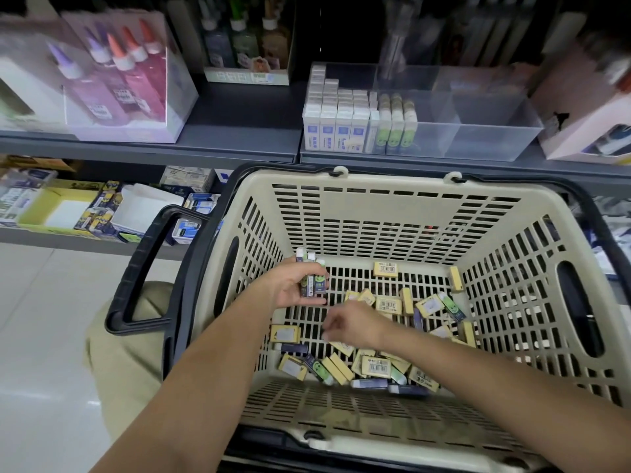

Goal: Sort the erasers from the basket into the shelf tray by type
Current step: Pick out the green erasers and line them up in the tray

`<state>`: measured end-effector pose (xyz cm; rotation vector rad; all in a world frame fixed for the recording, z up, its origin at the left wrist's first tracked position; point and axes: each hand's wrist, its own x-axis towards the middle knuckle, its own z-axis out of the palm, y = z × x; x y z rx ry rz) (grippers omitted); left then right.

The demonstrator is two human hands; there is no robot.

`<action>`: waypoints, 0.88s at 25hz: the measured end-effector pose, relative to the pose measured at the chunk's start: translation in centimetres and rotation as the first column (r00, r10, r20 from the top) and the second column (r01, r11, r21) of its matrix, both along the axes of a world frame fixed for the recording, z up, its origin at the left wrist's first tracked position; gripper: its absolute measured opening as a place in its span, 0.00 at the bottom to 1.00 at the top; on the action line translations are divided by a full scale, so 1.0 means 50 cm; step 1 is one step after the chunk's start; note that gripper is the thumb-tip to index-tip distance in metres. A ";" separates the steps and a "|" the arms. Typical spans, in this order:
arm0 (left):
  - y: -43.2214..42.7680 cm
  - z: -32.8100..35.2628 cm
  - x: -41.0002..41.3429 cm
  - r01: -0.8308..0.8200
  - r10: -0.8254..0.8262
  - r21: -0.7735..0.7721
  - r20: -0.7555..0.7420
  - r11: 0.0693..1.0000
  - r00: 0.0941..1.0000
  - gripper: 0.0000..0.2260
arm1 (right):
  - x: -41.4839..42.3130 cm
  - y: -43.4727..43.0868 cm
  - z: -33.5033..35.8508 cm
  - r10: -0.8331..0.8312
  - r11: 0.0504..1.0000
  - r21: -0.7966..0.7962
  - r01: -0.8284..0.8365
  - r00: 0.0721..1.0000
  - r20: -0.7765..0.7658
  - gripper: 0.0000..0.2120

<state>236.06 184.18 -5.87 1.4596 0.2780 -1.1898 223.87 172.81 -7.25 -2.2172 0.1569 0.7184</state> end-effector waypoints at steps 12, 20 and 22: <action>-0.007 -0.003 0.003 0.084 -0.084 0.018 0.029 0.996 0.996 0.13 | -0.009 0.015 0.020 0.087 0.995 -0.054 -0.085 0.995 0.039 0.05; -0.047 0.054 -0.012 0.145 -0.147 -0.153 0.003 0.977 0.989 0.23 | 0.018 -0.144 0.131 -0.129 0.990 -0.018 0.138 0.963 0.237 0.12; -0.060 0.073 -0.007 0.137 -0.130 -0.168 0.050 0.976 0.990 0.24 | 0.018 -0.165 0.156 -0.317 0.941 0.195 0.277 0.922 0.223 0.08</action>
